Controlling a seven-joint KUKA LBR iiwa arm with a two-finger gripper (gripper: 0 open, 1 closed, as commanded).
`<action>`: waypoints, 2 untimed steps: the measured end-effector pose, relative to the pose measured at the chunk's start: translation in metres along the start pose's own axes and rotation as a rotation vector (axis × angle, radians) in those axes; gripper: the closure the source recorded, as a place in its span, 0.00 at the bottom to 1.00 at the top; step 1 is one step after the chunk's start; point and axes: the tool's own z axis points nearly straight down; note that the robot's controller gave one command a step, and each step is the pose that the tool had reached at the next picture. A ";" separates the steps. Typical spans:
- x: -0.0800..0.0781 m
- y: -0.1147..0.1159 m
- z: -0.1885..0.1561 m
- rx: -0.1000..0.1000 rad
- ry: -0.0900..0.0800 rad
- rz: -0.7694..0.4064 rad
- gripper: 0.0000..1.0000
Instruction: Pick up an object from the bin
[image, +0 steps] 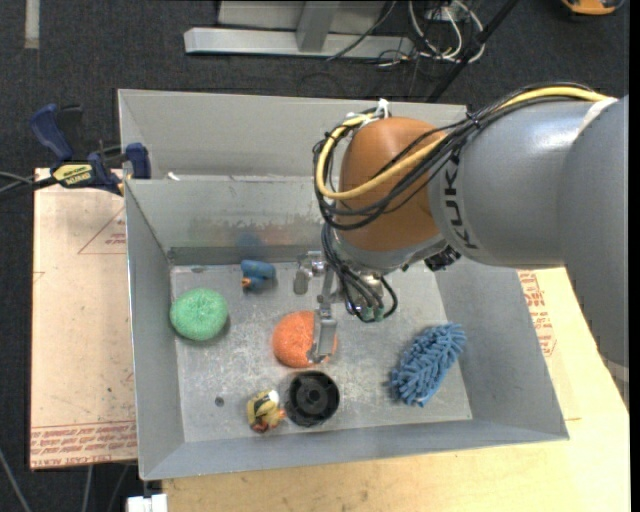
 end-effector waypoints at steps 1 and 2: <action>-0.001 -0.001 -0.005 -0.001 -0.007 0.002 0.00; 0.002 -0.007 0.053 -0.002 -0.008 0.067 0.00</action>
Offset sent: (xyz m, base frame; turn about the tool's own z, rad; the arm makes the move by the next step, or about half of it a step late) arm -0.0069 -0.0107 -0.0844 0.1019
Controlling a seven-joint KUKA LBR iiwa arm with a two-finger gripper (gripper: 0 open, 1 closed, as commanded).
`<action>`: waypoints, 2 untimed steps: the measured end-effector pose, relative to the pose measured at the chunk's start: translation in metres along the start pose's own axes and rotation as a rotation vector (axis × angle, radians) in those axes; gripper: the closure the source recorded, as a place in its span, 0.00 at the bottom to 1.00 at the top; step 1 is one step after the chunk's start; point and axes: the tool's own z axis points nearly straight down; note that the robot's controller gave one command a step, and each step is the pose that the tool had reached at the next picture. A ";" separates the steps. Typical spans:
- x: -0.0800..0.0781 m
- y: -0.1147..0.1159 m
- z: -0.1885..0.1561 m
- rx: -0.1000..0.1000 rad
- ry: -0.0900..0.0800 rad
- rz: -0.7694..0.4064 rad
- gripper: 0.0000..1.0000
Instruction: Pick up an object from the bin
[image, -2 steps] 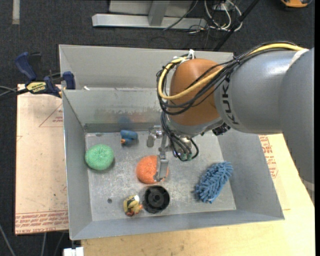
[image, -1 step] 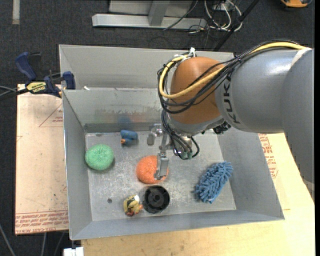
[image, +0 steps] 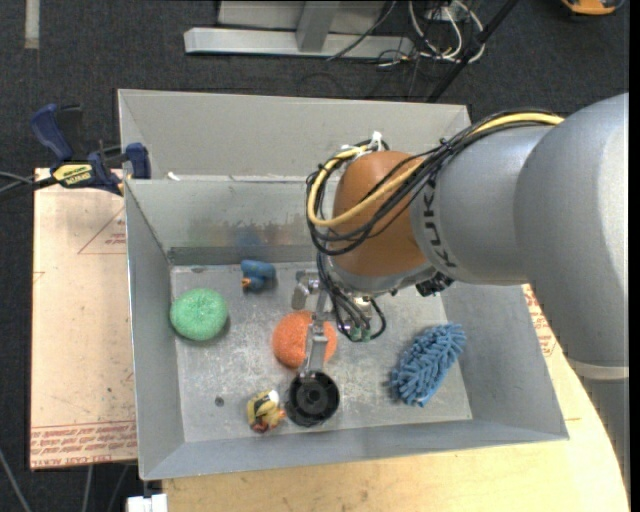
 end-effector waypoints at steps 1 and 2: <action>0.010 -0.003 -0.001 0.002 0.008 -0.006 0.00; 0.005 -0.006 -0.024 0.000 -0.003 -0.010 0.00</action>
Offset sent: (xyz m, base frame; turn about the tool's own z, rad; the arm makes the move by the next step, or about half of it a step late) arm -0.0024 -0.0118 0.0102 -0.0139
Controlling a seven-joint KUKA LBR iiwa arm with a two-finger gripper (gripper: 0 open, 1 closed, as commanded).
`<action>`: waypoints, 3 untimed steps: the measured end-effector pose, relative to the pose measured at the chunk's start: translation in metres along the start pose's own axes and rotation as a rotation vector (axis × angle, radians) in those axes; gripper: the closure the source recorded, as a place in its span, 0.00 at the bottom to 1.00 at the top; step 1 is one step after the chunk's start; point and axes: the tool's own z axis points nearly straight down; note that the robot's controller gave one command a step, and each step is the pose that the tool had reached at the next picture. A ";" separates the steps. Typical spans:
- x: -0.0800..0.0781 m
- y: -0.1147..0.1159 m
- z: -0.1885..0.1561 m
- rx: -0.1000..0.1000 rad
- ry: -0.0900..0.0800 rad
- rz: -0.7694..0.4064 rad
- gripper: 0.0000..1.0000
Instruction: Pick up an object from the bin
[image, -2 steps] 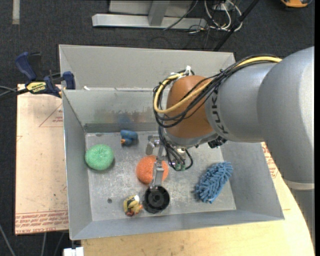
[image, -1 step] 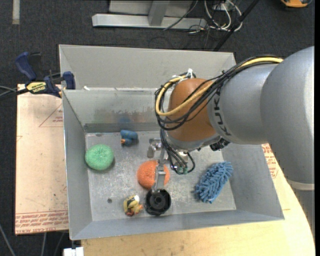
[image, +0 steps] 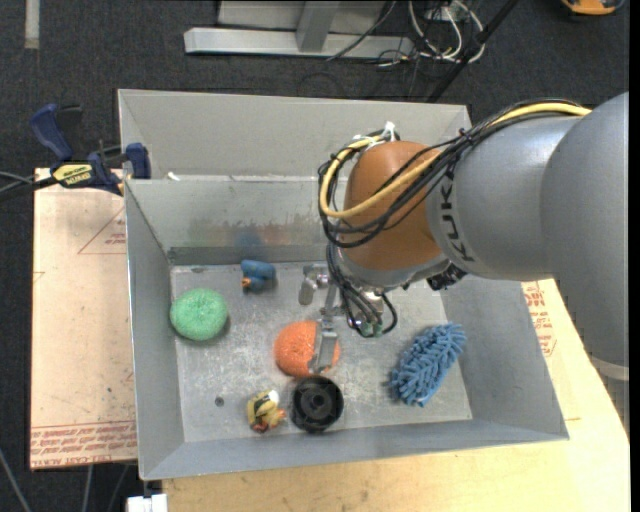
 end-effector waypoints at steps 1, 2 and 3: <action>0.018 -0.007 0.051 -0.001 0.004 0.084 0.00; 0.016 -0.002 0.064 -0.008 -0.004 0.132 1.00; 0.016 -0.002 0.064 -0.008 -0.004 0.137 1.00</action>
Offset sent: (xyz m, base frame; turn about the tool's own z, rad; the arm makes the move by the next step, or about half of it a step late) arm -0.0132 -0.0031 -0.0553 0.2072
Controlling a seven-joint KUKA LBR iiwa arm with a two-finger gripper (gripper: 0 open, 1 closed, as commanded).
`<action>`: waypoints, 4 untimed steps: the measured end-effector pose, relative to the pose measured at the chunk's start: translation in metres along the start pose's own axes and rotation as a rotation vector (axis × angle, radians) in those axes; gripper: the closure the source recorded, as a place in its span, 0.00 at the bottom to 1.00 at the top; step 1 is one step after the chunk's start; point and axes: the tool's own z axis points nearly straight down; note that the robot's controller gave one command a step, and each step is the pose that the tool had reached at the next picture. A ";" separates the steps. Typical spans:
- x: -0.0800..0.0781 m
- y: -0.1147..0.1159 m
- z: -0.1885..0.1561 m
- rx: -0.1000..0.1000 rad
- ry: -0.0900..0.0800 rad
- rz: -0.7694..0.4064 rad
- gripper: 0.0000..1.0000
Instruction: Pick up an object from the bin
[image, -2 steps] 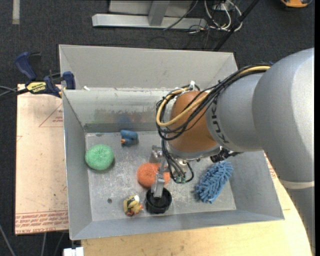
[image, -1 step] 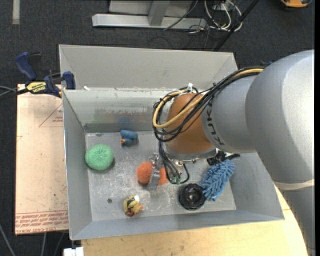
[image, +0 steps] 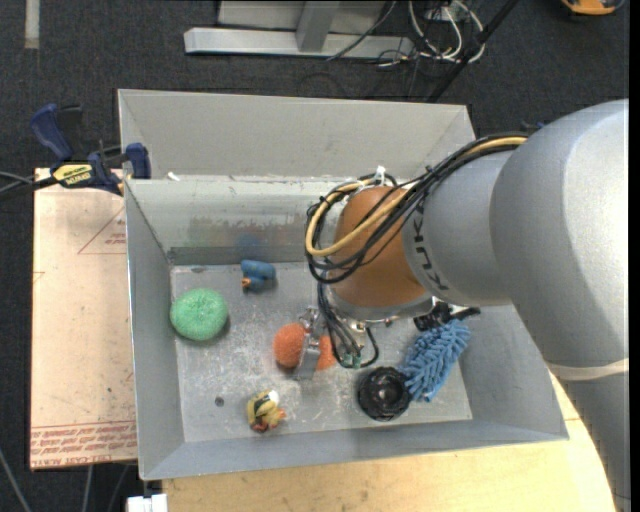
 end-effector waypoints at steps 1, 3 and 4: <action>0.000 0.000 -0.003 0.000 -0.001 0.002 1.00; 0.002 -0.001 -0.025 0.003 0.004 0.001 1.00; 0.001 -0.001 -0.040 0.002 0.002 0.001 1.00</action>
Offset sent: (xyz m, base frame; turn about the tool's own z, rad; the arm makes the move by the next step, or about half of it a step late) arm -0.0002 0.0000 0.0553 0.0000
